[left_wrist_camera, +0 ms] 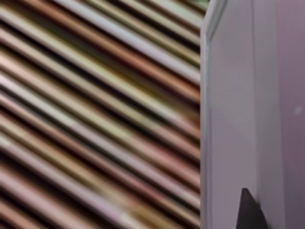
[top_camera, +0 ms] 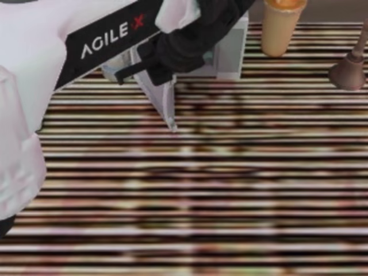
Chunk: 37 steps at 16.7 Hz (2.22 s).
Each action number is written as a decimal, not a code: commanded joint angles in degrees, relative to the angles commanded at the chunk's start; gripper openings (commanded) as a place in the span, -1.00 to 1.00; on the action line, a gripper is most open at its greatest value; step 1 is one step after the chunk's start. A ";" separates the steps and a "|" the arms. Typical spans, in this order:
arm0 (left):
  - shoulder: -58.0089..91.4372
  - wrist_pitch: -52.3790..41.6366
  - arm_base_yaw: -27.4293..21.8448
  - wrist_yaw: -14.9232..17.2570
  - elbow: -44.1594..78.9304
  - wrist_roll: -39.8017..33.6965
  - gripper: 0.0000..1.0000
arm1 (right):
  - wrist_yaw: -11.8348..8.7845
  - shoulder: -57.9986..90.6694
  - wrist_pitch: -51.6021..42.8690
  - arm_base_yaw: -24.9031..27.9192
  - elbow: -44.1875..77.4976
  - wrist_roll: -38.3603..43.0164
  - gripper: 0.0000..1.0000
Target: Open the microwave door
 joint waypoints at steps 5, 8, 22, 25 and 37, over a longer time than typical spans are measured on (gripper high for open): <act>0.10 0.00 -0.24 0.09 0.11 0.02 -1.00 | 0.00 0.00 0.00 0.00 0.00 0.00 1.00; 2.07 -3.17 -0.10 2.16 3.96 0.42 -1.00 | 0.00 0.00 0.00 0.00 0.00 0.00 1.00; 20.69 -34.86 5.85 22.01 47.98 3.41 -1.00 | 0.00 0.00 0.00 0.00 0.00 0.00 1.00; 20.80 -35.06 5.88 22.15 48.19 3.45 -1.00 | 0.00 0.00 0.00 0.00 0.00 0.00 1.00; 21.10 -30.74 6.04 22.18 44.12 3.60 -1.00 | 0.00 0.00 0.00 0.00 0.00 0.00 1.00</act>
